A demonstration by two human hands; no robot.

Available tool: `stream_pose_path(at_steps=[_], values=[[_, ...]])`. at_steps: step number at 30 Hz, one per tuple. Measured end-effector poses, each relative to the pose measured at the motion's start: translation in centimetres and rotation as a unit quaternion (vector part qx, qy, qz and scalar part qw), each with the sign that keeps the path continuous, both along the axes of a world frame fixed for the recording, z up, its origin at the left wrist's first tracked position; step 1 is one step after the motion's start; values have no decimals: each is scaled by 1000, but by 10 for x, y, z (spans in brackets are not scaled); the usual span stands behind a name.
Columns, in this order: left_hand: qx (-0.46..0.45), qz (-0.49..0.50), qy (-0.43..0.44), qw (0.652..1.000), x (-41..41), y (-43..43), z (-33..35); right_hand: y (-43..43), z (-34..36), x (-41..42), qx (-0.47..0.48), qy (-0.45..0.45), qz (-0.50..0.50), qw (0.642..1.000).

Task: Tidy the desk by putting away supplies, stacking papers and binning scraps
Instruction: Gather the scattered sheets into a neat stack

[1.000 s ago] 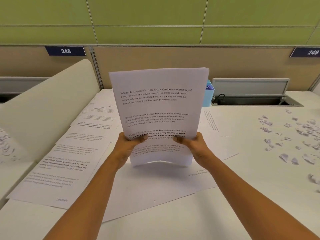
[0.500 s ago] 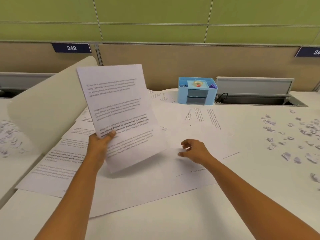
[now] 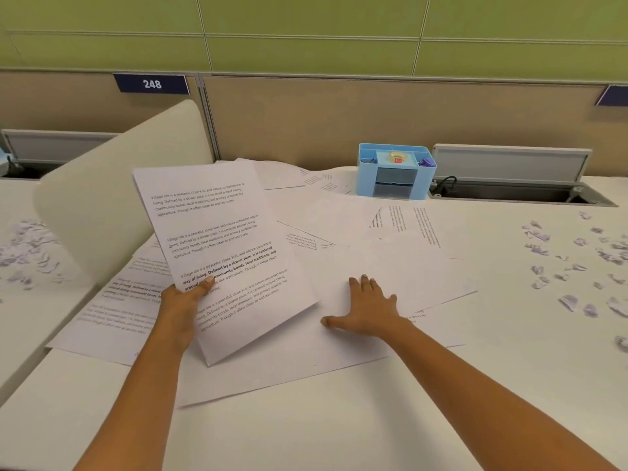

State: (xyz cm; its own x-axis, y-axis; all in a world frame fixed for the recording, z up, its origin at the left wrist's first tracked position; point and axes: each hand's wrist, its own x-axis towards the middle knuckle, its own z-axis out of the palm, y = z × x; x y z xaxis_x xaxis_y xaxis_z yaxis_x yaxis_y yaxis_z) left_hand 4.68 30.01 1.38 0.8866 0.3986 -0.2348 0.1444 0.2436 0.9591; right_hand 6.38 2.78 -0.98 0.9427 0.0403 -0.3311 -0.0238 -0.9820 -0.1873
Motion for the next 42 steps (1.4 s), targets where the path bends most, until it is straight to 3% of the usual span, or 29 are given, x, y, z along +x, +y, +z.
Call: stream_pose_path(at_steps=[12, 17, 21, 24, 28, 31, 33, 38, 42], values=[[-9, 11, 12, 1000, -12, 5, 1, -5, 7, 4, 30, -83, 23, 996], [-13, 6, 5, 1000, -11, 5, 5, -29, 13, 5, 145, -187, 6, 972], [-20, -2, -5, 1000, -8, 0, 10, -41, 27, 6, 295, -268, -50, 916], [-24, -9, -14, 1000, -5, -5, 12, -47, 45, 9, 456, -254, -144, 841], [-29, -13, -10, 999, -3, -11, 13, -58, 68, 15, 730, -193, -195, 626], [-31, -16, -4, 999, -2, -13, 12, -67, 77, 22, 826, -176, -216, 491], [-34, -19, -4, 999, -2, -14, 12, -71, 73, 26, 843, -164, -239, 453], [-39, -21, -1, 999, -1, -15, 11, -78, 50, 24, 814, -147, -310, 468], [-38, -18, 3, 999, 0, -15, 9, -83, 38, 24, 719, -148, -391, 556]])
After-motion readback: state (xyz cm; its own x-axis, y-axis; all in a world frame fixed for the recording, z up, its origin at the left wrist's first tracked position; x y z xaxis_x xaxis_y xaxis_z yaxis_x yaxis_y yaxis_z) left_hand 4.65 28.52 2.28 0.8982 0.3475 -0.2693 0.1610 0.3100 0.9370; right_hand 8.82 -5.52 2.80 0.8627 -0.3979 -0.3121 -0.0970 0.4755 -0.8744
